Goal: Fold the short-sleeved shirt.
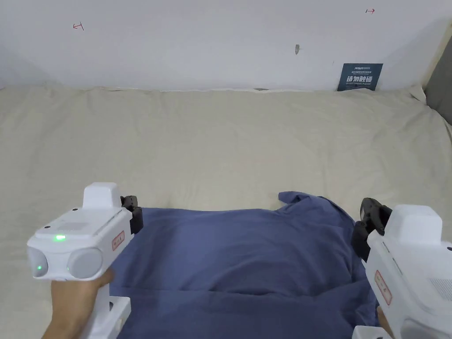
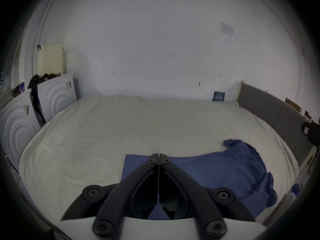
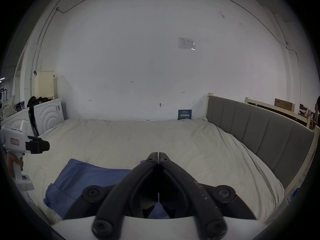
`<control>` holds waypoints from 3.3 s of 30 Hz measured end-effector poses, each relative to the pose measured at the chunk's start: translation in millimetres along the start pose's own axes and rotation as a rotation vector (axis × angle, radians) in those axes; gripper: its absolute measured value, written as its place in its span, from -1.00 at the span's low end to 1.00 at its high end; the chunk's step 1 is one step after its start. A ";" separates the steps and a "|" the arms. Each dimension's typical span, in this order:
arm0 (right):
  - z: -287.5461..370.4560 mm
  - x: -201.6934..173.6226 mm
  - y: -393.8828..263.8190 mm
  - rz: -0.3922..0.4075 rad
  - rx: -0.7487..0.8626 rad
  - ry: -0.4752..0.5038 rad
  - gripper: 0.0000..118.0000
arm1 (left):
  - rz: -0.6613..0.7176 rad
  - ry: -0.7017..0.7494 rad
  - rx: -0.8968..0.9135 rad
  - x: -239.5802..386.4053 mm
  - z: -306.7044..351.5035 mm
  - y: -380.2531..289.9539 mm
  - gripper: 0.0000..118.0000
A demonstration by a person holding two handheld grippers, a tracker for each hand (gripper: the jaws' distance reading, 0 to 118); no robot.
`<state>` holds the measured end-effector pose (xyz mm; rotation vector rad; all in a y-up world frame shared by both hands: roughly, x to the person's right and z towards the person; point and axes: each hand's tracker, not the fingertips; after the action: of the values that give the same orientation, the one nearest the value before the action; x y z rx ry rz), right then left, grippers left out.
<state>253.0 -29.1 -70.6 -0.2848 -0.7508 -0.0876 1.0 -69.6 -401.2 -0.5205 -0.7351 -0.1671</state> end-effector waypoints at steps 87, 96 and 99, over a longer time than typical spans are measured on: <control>32.3 68.6 -73.2 -0.185 -0.305 0.014 0.73 | 0.223 0.027 -0.137 -41.4 84.3 -93.6 0.89; 59.4 9.5 3.2 -0.034 0.037 0.015 0.69 | 0.051 0.059 0.326 22.9 126.3 -21.5 0.77; 65.1 -3.8 8.5 0.010 0.078 -0.010 0.06 | -0.011 0.081 0.385 38.3 130.3 -19.0 0.14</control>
<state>208.8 -2.4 -29.9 -0.2152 -0.7613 -0.0472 -54.6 -18.4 -286.8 -0.1421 -0.6705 -0.0535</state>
